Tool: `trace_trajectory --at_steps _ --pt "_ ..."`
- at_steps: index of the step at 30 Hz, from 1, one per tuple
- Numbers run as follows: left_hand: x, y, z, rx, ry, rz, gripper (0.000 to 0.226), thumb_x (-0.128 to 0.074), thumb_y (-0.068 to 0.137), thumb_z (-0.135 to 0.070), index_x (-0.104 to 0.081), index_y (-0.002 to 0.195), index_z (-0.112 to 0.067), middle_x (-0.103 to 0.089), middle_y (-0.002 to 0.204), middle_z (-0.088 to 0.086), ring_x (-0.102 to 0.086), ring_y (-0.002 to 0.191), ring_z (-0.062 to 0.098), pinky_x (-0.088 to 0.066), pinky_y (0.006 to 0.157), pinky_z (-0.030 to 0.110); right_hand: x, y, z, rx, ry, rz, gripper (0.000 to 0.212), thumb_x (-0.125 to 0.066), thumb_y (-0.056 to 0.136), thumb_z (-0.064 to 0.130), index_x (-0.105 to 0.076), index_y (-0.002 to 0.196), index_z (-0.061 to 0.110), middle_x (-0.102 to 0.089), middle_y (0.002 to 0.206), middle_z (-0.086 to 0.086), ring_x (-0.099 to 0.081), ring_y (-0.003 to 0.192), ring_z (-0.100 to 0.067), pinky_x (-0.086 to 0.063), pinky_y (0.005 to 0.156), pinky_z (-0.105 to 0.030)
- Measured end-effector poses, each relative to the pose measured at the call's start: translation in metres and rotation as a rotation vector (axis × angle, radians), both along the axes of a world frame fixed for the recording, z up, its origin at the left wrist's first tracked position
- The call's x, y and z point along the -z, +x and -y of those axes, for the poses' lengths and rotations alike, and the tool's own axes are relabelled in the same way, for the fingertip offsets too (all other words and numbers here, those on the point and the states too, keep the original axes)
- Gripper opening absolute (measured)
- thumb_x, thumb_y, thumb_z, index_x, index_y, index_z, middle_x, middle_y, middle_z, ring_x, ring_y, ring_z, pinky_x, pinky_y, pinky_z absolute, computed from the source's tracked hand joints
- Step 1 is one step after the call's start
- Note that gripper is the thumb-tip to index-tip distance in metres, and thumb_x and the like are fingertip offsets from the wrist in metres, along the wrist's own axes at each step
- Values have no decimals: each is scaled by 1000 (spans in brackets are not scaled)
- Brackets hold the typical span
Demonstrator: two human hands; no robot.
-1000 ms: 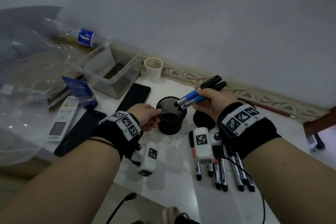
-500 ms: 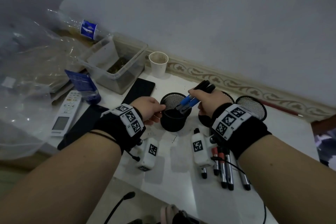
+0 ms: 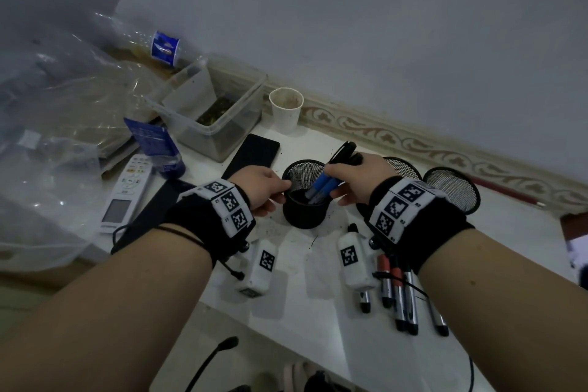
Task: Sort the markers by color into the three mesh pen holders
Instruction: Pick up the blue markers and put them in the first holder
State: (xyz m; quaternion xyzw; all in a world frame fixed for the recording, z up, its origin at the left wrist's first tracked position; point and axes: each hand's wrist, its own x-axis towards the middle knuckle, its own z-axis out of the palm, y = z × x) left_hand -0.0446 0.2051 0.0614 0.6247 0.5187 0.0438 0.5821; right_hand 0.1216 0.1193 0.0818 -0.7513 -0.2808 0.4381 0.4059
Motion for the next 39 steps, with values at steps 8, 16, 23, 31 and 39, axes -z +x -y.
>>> trace_trajectory --at_steps 8,16,23,31,39 --pt "-4 -1 -1 5 35 -23 19 -59 89 -27 -56 74 -15 -65 75 1 -51 55 13 -44 54 24 -10 -2 4 -47 9 52 17 -63 86 21 -64 97 8 -64 82 -8 -59 60 -18 -50 51 -28" --pt "-3 -1 -1 -7 15 -22 18 -59 89 -26 -56 76 -15 -65 74 1 -54 56 13 -45 53 23 -8 1 3 -51 -14 55 22 -60 87 18 -61 108 14 -63 90 -7 -58 63 -18 -49 53 -29" --pt "-5 0 1 -32 -42 -1 17 -55 92 -23 -53 79 -13 -65 71 5 -57 55 16 -44 51 23 -14 17 13 8 -18 52 18 -58 89 16 -60 107 14 -58 88 -1 -58 61 -16 -46 51 -27" --pt "-7 -5 1 -126 -63 -7 15 -51 95 -22 -51 84 -12 -63 69 7 -54 51 16 -42 48 21 -24 30 32 59 -5 38 6 -57 89 15 -61 85 13 -62 77 -5 -56 56 -17 -46 48 -26" --pt "-6 -7 12 -179 -142 -12 36 -48 93 -42 -53 79 -9 -64 47 1 -55 41 13 -41 48 20 -26 30 43 53 -53 35 7 -57 89 15 -61 86 10 -63 72 -5 -55 53 -17 -46 46 -24"
